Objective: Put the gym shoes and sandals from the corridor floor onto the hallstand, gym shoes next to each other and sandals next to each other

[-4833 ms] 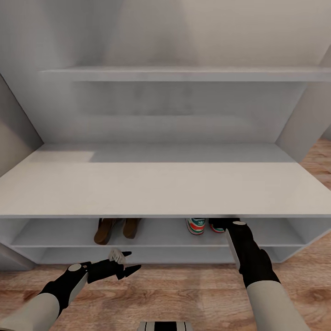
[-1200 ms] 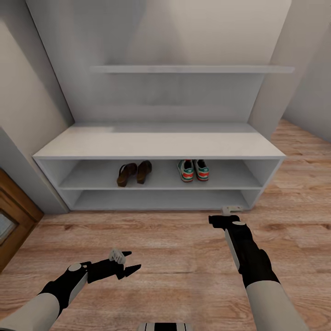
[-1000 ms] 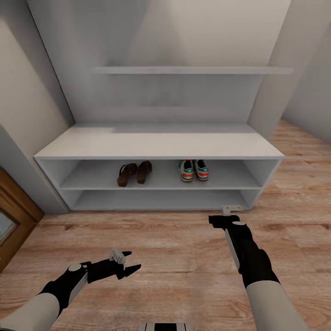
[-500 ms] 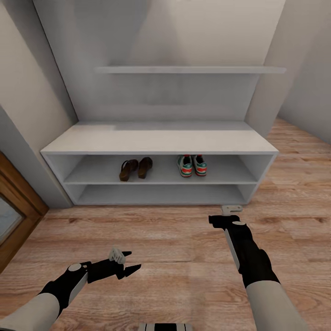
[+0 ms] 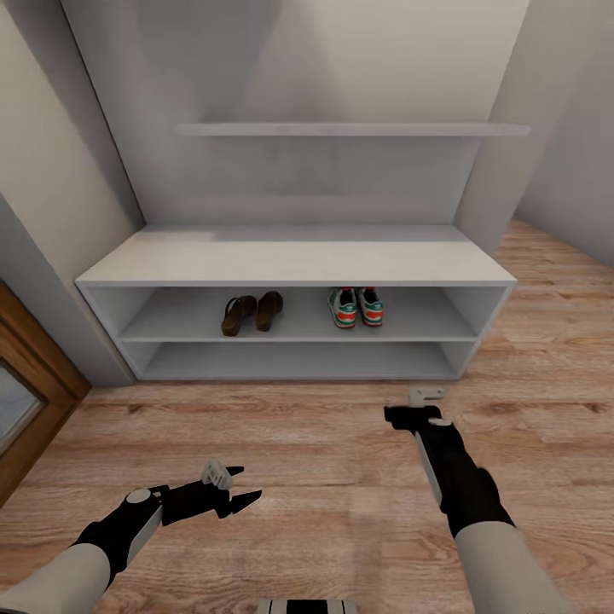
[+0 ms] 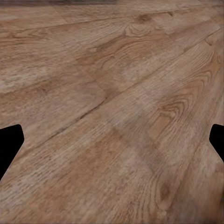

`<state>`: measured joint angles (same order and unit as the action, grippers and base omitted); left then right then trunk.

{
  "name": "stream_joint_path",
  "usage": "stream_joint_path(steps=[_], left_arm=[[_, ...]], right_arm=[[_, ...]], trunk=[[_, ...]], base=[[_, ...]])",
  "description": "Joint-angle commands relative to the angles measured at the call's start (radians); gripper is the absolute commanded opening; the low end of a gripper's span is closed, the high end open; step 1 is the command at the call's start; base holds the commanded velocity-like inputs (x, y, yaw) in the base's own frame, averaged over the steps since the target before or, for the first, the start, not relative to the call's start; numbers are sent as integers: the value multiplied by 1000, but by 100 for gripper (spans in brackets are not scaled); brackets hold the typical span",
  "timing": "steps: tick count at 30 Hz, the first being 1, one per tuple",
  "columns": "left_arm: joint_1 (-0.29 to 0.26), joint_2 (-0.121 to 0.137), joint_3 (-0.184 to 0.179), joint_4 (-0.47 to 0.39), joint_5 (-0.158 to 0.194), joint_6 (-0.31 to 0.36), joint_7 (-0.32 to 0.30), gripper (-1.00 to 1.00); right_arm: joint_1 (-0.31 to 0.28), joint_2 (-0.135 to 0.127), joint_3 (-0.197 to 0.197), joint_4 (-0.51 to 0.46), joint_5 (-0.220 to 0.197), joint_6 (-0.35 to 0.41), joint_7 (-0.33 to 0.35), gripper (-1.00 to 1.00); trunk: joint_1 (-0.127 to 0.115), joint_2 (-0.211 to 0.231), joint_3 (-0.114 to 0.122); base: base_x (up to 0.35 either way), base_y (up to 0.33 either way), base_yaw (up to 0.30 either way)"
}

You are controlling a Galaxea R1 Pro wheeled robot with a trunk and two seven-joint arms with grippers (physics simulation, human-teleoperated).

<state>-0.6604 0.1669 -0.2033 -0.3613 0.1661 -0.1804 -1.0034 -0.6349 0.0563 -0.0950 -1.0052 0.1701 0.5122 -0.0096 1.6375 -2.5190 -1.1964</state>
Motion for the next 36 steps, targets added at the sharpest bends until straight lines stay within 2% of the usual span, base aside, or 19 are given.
stream_joint_path(steps=[1,4,7,8,11,14,19,26,36], left_arm=[[-1,1,-8,1,9,-4,0,100],[-1,2,-8,1,9,-5,0,100],[-1,2,-8,2,9,-5,0,100],[-1,2,-8,2,9,-5,0,100],[-1,2,-8,2,9,-5,0,100],[-1,3,-8,2,9,-5,0,100],[-1,4,-7,2,9,-5,0,100],[-1,5,-7,2,9,-4,0,100],[-1,6,-7,2,9,-4,0,100]], right_arm=[[0,1,-2,12,8,-15,5,100],[0,-1,-4,82,-9,-93,46,100],[-1,-5,-6,187,-52,-151,124,100],[0,-6,-7,250,-82,-173,172,100],[-1,-8,-9,353,-133,-202,247,100],[0,-14,-11,532,-217,-263,360,100],[0,-29,-12,718,-282,-373,417,100],[0,-33,-10,786,-292,-418,424,100],[8,-32,-8,828,-290,-422,425,100]], trunk=[[0,0,-1],[0,0,-1],[0,0,-1],[0,0,-1],[0,0,-1],[0,0,-1],[0,0,-1],[0,0,-1],[0,0,-1]], base=[[0,0,0],[0,0,0],[0,0,0],[0,0,0],[0,0,0],[0,0,0],[0,0,0],[0,0,0],[0,0,0]])
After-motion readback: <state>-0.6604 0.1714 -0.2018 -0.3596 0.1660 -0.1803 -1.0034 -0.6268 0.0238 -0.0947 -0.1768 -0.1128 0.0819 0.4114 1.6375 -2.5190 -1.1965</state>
